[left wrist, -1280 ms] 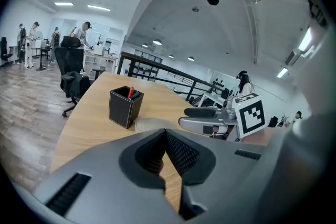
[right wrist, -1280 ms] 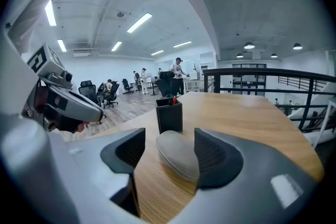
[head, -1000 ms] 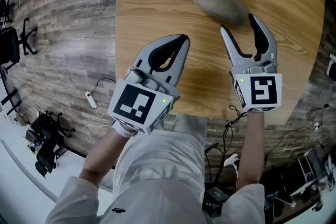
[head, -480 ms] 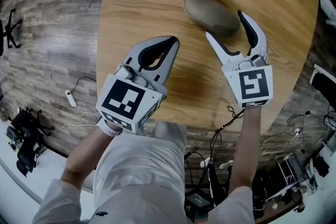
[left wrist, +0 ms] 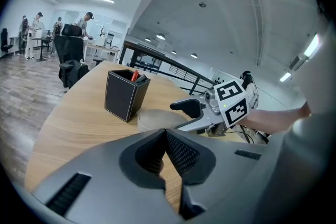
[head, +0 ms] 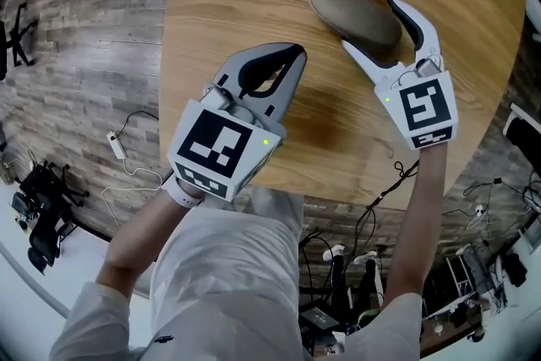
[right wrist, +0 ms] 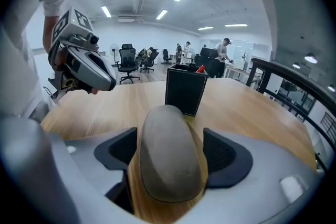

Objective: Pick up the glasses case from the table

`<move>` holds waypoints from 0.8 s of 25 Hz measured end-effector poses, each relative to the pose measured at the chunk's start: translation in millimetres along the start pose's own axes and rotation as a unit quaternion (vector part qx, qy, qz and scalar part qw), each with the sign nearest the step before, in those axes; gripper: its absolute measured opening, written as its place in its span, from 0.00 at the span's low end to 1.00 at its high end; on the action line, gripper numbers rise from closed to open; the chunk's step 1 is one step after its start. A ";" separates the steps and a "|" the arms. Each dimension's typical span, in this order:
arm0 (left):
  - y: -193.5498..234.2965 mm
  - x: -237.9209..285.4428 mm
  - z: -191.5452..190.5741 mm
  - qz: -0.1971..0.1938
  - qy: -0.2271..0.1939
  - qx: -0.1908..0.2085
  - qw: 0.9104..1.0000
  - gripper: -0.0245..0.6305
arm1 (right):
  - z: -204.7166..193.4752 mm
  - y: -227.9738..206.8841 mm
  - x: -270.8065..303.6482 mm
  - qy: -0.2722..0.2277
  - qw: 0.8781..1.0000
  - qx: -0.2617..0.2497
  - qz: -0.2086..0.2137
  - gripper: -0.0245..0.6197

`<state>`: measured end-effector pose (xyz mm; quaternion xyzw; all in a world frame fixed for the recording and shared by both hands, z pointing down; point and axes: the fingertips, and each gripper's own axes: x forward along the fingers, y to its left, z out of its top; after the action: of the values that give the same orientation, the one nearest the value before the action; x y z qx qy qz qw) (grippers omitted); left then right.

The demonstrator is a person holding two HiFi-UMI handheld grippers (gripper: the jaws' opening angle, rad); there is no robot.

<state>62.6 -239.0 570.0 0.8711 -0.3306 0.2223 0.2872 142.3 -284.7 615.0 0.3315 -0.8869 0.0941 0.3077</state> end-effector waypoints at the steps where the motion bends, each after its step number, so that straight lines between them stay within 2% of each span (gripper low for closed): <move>1: -1.0 0.4 -1.4 0.000 0.002 0.001 1.000 0.05 | -1.4 0.4 3.5 0.004 1.000 -0.002 0.008 0.65; 9: -5.2 -2.0 -8.9 0.001 0.006 0.000 1.000 0.05 | -11.8 6.5 23.8 0.044 0.997 -0.019 0.062 0.66; 15: -5.3 -7.6 -11.2 0.003 0.001 -0.004 1.000 0.05 | -17.9 7.1 31.2 0.074 0.995 -0.035 0.057 0.66; 20: -9.7 -14.6 -10.3 0.005 -0.004 -0.002 1.000 0.05 | -17.8 9.6 29.2 0.074 0.996 -0.022 0.050 0.65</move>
<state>57.4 -219.8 565.7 0.8698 -0.3367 0.2195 0.2862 127.4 -286.3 647.2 0.2721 -0.8789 0.1145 0.3748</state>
